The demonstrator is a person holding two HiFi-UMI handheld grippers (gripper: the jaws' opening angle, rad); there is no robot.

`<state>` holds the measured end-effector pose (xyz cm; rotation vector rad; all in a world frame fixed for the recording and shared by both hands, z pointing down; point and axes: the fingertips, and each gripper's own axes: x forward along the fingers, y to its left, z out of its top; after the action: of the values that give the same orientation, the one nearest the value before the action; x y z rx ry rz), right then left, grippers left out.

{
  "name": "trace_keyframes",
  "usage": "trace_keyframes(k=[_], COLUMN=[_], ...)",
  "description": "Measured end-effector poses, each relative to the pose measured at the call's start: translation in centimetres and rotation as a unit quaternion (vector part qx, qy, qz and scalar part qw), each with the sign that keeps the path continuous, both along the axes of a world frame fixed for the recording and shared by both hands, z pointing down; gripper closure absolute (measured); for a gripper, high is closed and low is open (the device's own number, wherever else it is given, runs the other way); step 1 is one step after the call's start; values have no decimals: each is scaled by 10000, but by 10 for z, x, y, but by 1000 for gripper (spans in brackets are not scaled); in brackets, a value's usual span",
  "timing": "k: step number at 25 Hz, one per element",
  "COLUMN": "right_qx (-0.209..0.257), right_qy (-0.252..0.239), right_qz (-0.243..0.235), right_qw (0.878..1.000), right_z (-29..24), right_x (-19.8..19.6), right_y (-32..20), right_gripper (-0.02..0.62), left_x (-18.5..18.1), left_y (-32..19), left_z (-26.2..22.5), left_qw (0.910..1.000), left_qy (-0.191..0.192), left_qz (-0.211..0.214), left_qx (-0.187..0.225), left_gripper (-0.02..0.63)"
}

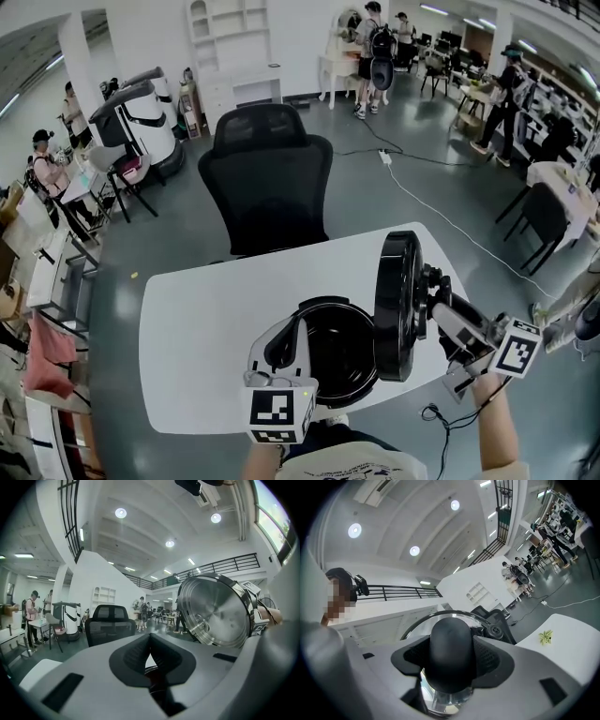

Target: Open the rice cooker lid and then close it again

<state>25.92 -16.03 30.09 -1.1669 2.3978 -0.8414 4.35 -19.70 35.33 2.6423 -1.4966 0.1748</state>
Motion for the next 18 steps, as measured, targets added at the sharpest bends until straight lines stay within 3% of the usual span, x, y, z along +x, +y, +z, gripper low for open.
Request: trace_keyframes(k=[8, 18], right_qx=[-91, -186], right_qy=[112, 537], right_qz=[-16, -585], right_qw=[9999, 9967], right_z=[5, -2], right_x=[-19, -31], right_y=[-1, -4], right_gripper=[302, 302], left_x=[-13, -19], left_y=[0, 12], left_z=[3, -8], left_qw=[10000, 9996], left_qy=[41, 89], left_qz=[73, -256], left_qx=[-11, -52], left_gripper=[592, 592])
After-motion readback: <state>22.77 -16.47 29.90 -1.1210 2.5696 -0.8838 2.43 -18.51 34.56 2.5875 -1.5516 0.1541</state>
